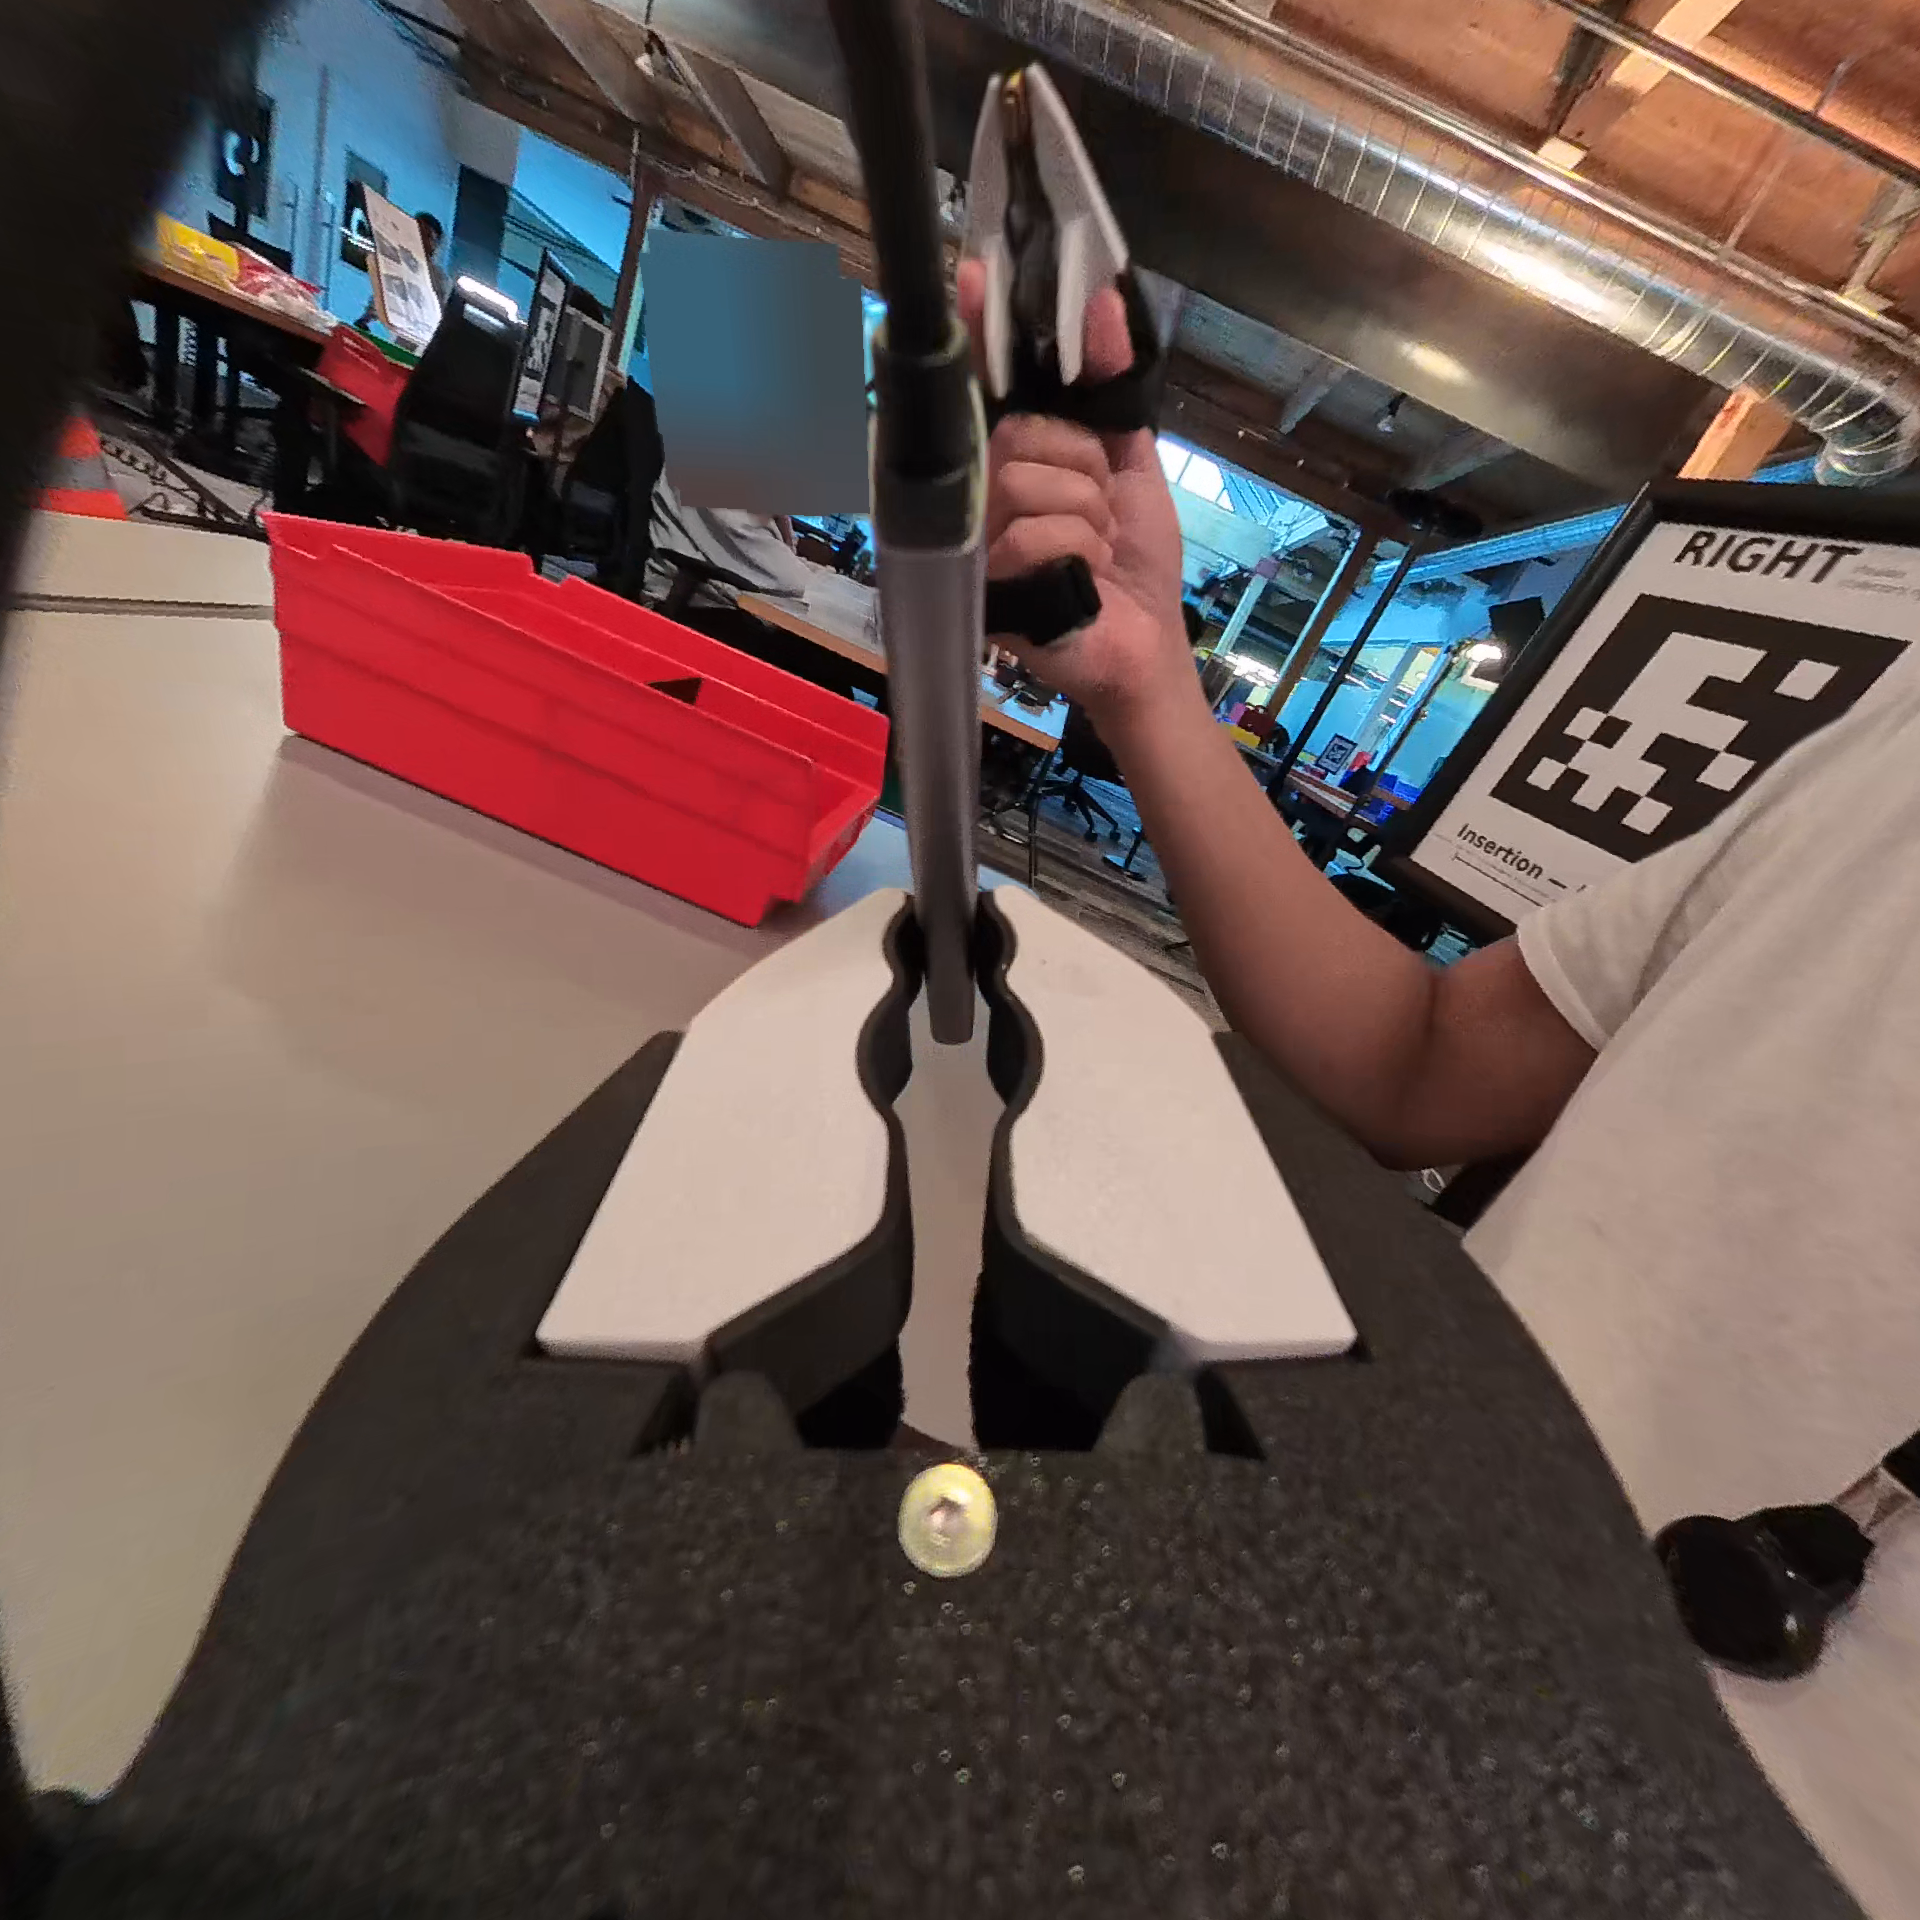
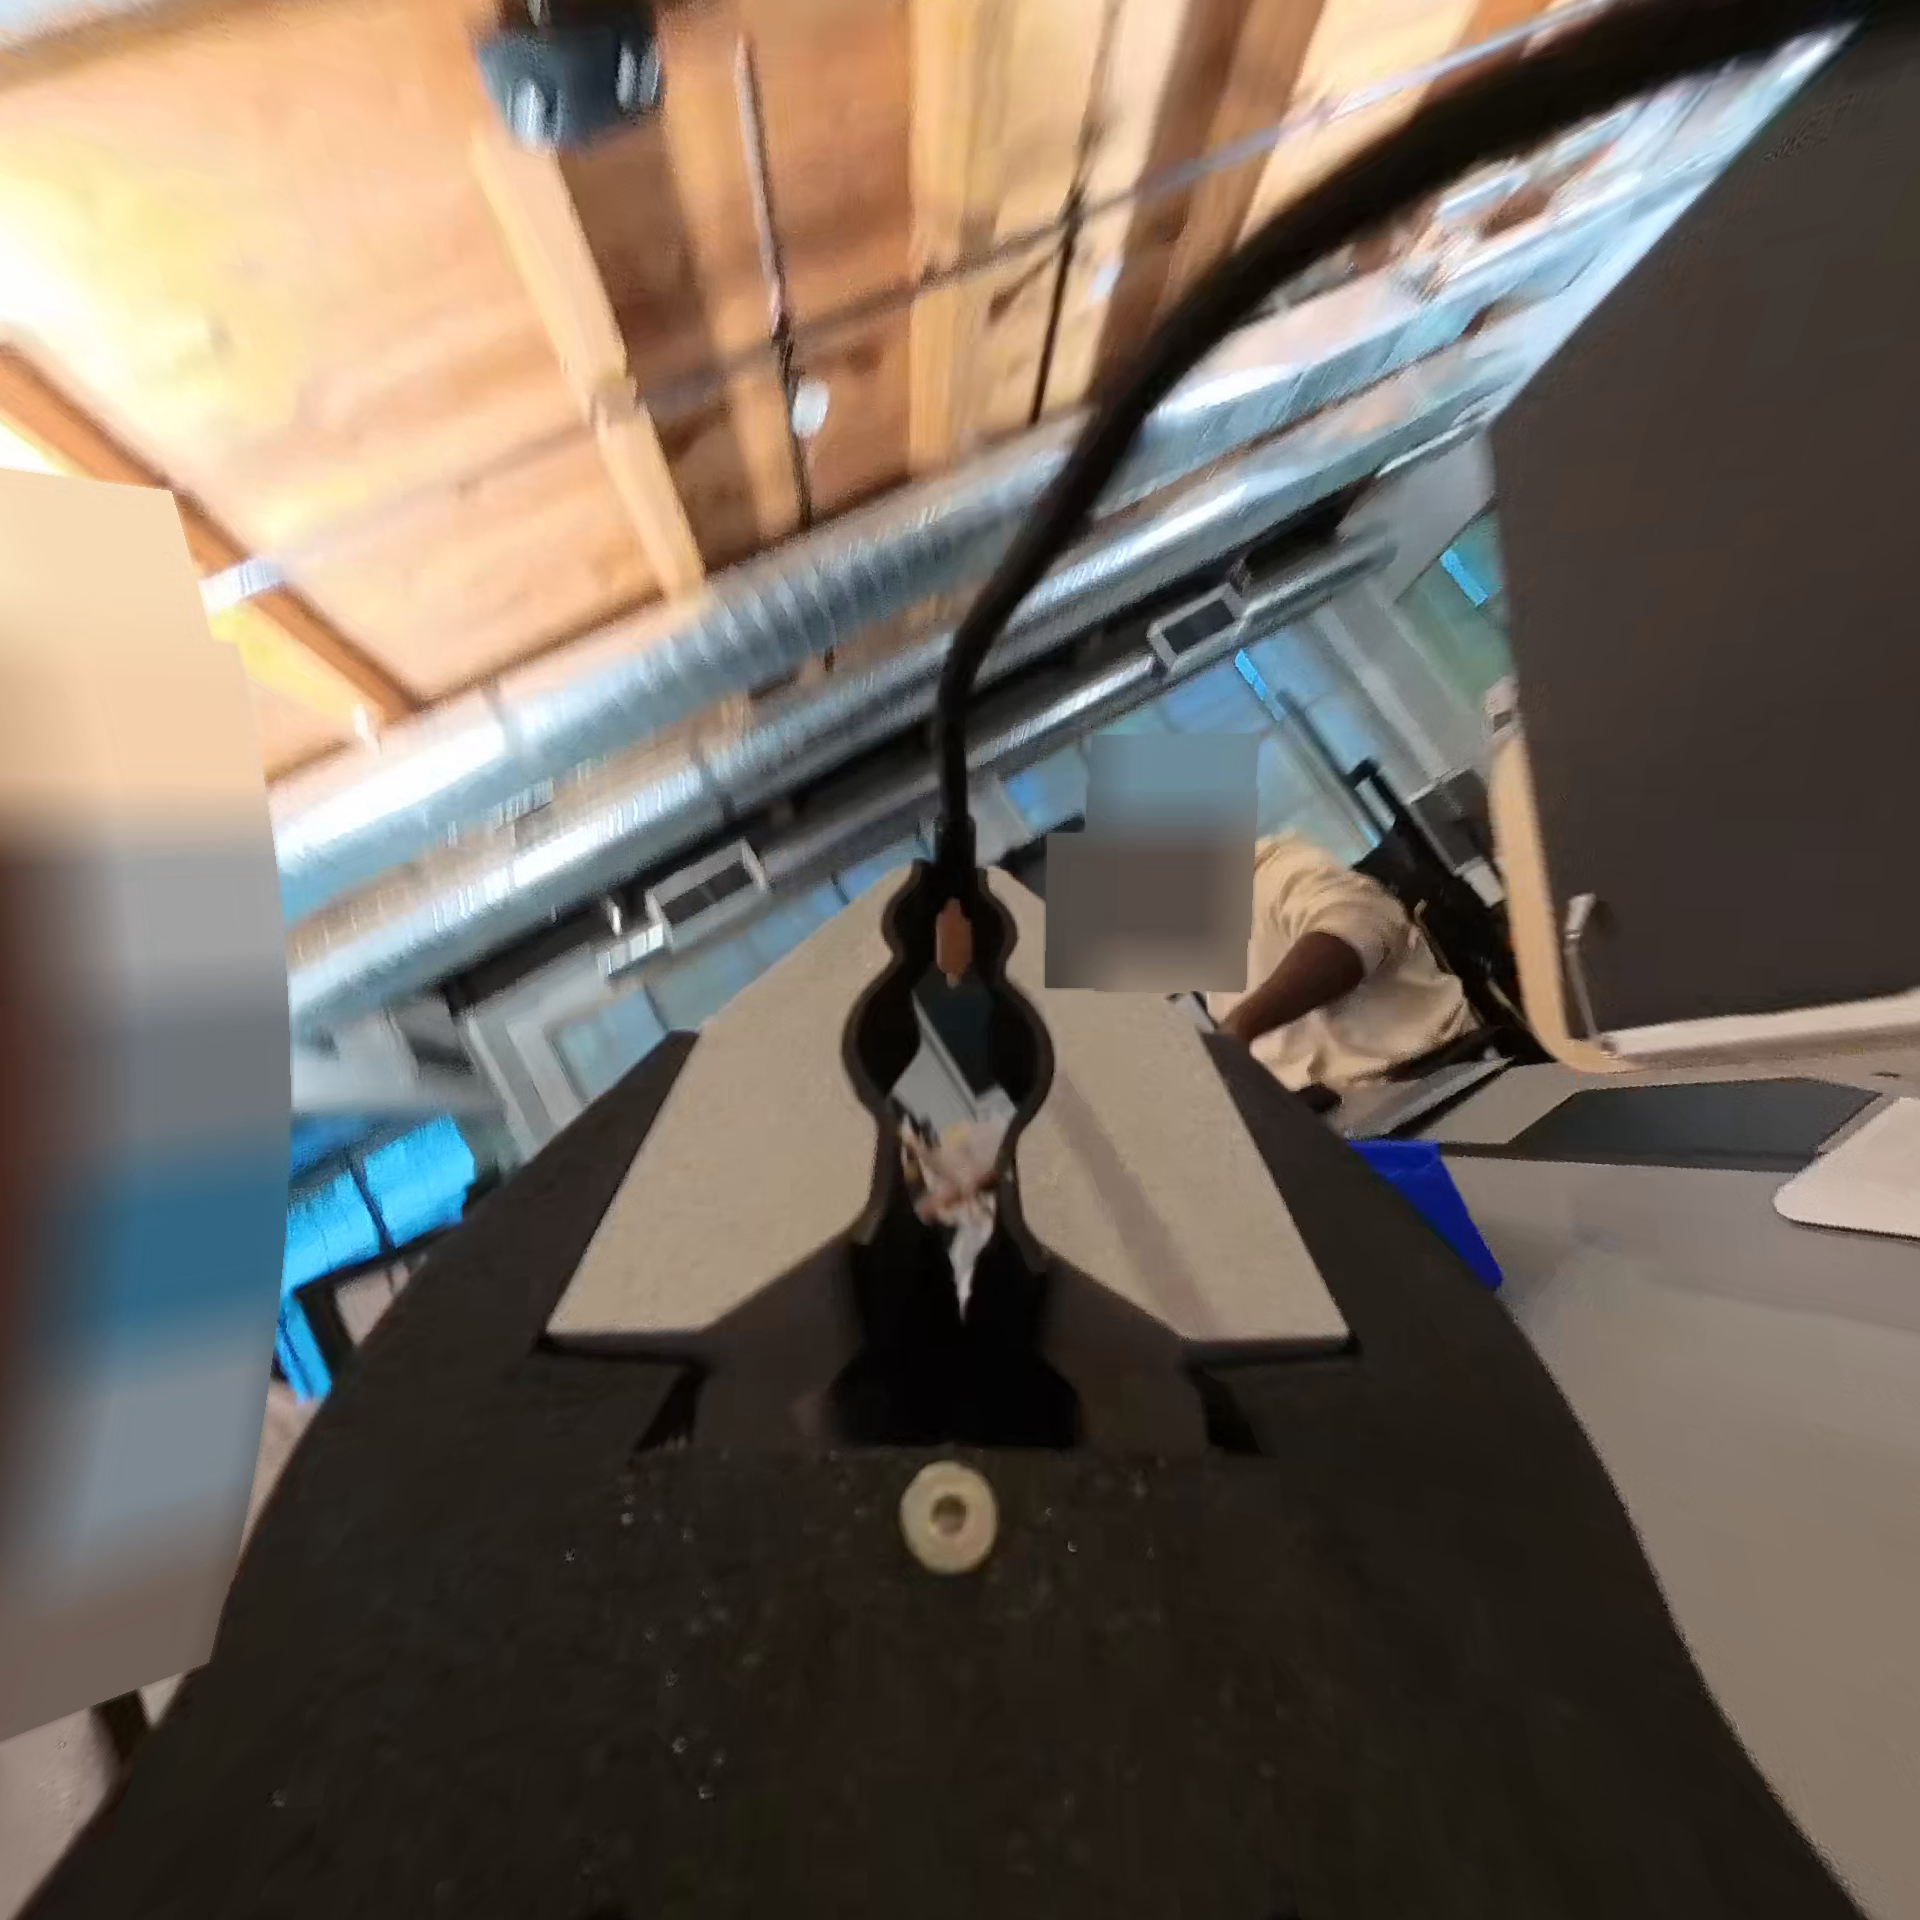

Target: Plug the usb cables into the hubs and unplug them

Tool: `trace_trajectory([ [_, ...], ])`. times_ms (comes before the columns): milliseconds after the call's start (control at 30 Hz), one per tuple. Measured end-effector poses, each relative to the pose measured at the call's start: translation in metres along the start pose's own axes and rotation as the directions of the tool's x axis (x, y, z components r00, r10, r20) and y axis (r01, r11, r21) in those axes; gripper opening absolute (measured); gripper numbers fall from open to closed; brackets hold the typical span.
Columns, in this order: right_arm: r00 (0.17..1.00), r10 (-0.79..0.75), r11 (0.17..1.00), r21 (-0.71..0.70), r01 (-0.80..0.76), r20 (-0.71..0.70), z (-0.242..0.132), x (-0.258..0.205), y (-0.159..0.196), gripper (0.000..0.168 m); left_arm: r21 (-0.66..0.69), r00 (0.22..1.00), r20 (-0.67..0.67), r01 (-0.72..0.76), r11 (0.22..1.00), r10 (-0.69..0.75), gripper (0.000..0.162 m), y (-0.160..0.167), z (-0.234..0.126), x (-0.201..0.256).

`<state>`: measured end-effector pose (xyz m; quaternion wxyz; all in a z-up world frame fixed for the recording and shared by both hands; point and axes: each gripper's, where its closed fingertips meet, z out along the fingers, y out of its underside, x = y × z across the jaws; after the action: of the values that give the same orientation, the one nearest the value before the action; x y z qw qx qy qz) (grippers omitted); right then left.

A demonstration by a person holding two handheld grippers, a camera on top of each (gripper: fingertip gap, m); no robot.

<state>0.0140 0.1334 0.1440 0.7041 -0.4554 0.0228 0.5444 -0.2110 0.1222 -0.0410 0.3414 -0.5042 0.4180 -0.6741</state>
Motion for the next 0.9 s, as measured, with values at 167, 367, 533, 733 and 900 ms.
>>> trace_trajectory([
  [167, 0.956, 0.277, 0.931, 0.274, -0.241, -0.098, -0.054, 0.061, -0.025, 0.004, -0.025, 0.999, -0.001, 0.037, 0.999, -0.037, 0.009, 0.008, 0.001, -0.004],
  [367, 0.744, 0.554, 0.787, 0.526, -0.323, -0.372, -0.126, 0.148, 0.007, 0.004, -0.046, 1.000, -0.005, 0.021, 0.999, -0.021, 0.009, 0.010, -0.002, -0.004],
  [533, 0.566, 0.492, 0.863, 0.457, -0.216, -0.662, -0.172, 0.189, 0.032, 0.006, -0.051, 1.000, -0.008, 0.013, 0.999, -0.013, 0.009, 0.011, -0.003, -0.004],
  [733, 0.419, 0.185, 0.980, 0.133, -0.151, -0.889, -0.188, 0.210, 0.042, 0.042, -0.062, 1.000, -0.016, 0.013, 0.998, -0.014, 0.009, 0.012, -0.002, -0.003],
  [900, 0.421, -0.186, 0.892, -0.332, -0.306, -0.888, -0.198, 0.216, 0.074, 0.042, -0.071, 1.000, -0.020, 0.016, 0.997, -0.017, 0.009, 0.014, -0.002, -0.003],
])
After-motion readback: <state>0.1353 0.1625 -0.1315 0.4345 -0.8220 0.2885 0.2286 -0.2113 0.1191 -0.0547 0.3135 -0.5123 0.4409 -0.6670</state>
